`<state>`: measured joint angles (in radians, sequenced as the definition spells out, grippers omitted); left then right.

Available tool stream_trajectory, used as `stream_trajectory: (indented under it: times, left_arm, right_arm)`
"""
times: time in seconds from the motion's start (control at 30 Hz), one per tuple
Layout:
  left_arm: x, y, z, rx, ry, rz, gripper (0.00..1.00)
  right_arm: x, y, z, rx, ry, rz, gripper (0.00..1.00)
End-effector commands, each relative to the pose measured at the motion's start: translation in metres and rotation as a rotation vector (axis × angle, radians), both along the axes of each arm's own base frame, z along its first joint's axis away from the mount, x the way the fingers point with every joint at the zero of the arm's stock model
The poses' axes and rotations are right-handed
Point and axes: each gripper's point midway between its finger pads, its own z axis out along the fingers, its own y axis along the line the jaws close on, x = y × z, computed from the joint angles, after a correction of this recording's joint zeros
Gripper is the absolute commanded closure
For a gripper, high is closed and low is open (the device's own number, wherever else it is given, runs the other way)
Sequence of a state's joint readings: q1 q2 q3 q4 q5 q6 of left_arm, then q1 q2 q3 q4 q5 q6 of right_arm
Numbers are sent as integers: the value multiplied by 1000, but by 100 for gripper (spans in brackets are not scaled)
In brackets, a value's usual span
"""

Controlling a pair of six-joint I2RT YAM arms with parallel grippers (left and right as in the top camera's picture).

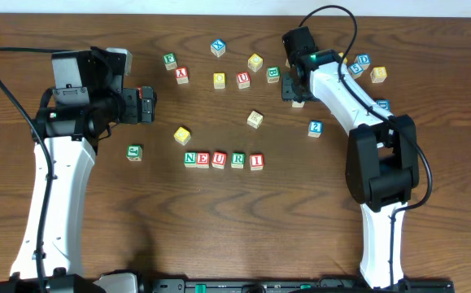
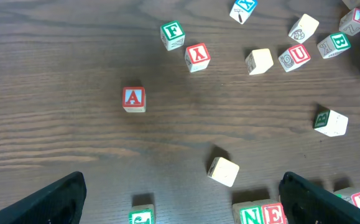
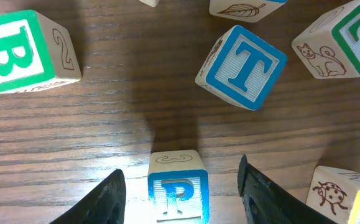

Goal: Spell out NEURIPS

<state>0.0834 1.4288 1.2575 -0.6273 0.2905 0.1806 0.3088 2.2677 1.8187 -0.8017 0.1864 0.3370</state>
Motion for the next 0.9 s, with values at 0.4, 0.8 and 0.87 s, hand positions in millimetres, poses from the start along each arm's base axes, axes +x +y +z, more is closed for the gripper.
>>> stream_trajectory:
  times: [0.4, 0.8, 0.87]
  left_arm:
    - [3, 0, 11, -8, -26, -3, 2]
    - [3, 0, 11, -8, -26, -3, 3]
    - [3, 0, 11, -8, -26, -3, 2]
  right_arm:
    - [4, -3, -17, -4, 17, -29, 48]
    - [3, -3, -17, 2, 19, -37, 64]
    - [3, -3, -17, 2, 19, -37, 67]
